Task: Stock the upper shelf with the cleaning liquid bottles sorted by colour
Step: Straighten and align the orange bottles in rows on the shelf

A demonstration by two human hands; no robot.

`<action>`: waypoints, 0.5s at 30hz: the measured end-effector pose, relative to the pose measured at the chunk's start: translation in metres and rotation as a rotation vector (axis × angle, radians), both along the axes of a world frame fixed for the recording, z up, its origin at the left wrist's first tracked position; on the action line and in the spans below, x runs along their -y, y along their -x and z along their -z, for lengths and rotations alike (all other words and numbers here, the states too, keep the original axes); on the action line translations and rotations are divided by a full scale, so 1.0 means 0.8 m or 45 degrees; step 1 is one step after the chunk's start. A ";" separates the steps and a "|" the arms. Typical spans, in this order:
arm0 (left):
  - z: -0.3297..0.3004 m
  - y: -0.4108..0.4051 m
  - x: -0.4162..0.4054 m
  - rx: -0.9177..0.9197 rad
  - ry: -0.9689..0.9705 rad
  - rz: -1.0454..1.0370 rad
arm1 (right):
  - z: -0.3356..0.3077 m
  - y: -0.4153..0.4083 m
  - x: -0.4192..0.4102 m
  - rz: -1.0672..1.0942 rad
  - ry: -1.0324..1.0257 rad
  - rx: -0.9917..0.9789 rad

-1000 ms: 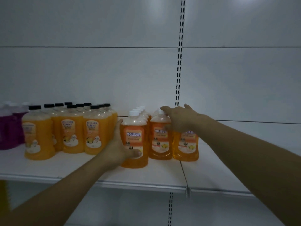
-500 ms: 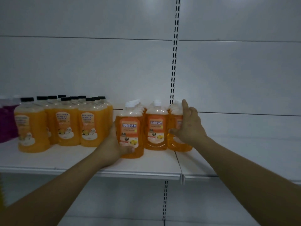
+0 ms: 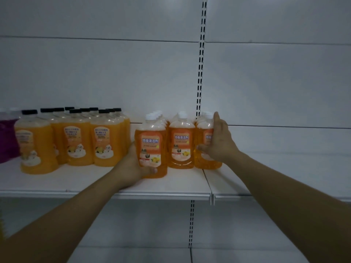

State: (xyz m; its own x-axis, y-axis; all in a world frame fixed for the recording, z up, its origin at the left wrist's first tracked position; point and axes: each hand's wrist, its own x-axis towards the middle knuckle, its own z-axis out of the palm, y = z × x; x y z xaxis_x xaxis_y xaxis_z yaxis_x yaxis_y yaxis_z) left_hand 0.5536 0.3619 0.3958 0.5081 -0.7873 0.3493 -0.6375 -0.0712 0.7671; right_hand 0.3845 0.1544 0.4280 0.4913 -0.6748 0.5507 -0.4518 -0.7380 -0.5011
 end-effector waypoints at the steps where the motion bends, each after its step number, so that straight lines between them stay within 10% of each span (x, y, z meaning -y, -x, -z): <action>1: -0.004 0.000 -0.001 -0.021 -0.001 0.007 | -0.002 -0.001 -0.002 0.020 -0.002 -0.006; 15: -0.061 -0.018 0.026 -0.134 0.100 0.008 | -0.040 -0.028 -0.024 0.250 0.266 -0.432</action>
